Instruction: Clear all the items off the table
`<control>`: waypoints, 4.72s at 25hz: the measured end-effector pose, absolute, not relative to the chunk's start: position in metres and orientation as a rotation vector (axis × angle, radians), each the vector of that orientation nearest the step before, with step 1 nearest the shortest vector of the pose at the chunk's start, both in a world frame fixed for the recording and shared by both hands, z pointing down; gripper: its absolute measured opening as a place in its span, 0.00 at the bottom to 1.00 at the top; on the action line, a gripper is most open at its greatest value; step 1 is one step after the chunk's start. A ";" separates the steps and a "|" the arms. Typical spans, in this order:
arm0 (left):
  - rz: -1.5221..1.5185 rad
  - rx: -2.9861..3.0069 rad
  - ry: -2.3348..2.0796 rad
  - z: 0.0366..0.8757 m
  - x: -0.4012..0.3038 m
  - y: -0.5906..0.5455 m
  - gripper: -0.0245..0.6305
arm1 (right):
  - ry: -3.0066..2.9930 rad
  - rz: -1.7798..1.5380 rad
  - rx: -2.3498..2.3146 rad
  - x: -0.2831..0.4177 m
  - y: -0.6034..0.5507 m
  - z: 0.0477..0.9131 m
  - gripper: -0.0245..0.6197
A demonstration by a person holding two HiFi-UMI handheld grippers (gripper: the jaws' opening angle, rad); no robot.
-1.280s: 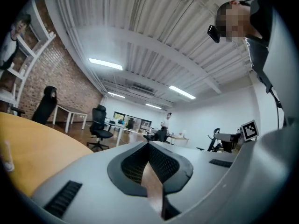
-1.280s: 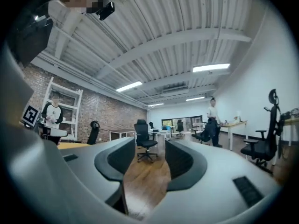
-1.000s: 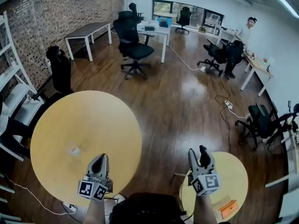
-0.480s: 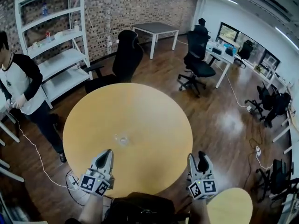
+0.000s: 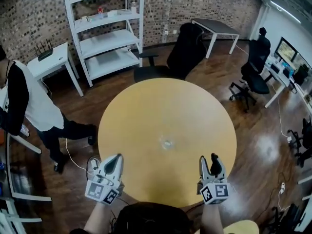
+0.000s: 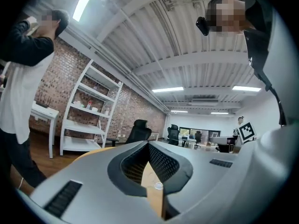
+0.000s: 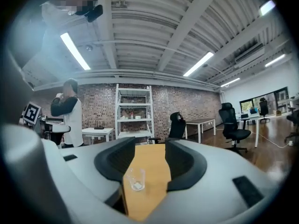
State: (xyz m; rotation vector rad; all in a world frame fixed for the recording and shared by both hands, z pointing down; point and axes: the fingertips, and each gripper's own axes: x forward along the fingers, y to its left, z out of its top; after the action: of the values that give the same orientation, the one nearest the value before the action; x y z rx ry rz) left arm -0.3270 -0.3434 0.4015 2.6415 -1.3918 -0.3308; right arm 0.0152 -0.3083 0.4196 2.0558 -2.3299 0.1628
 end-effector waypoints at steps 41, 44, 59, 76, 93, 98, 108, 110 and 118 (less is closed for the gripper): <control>-0.033 2.293 -1.485 0.549 -0.300 -0.415 0.03 | -2.498 0.371 1.299 -0.110 -0.463 0.644 0.76; -0.035 2.288 -1.484 0.549 -0.301 -0.413 0.03 | -2.512 0.376 1.319 -0.112 -0.470 0.642 0.75; -0.015 2.251 -1.479 0.564 -0.317 -0.412 0.03 | -2.503 0.341 1.306 -0.125 -0.478 0.644 0.66; -0.075 2.390 -1.351 0.525 -0.322 -0.403 0.03 | -2.558 0.247 1.494 -0.130 -0.450 0.563 0.66; -0.270 2.783 -0.877 0.394 -0.193 -0.389 0.03 | -2.421 0.072 2.018 -0.030 -0.332 0.412 0.66; -0.263 2.853 -0.652 0.379 -0.113 -0.356 0.03 | -2.256 0.024 2.230 0.040 -0.267 0.395 0.66; -0.310 2.879 -0.143 0.358 0.080 -0.226 0.03 | -1.739 -0.041 2.585 0.199 -0.071 0.376 0.66; -0.329 2.870 -0.028 0.354 0.118 -0.193 0.03 | -1.614 -0.047 2.652 0.228 -0.025 0.377 0.66; -0.304 2.807 0.401 0.353 0.245 -0.049 0.03 | -1.180 -0.050 2.896 0.296 0.147 0.372 0.66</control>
State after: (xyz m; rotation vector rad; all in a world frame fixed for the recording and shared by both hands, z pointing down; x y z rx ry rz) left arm 0.2448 -0.0490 0.3531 2.8065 0.4012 -0.3037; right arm 0.2959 0.1466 0.3722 2.8958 -1.1803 -0.0504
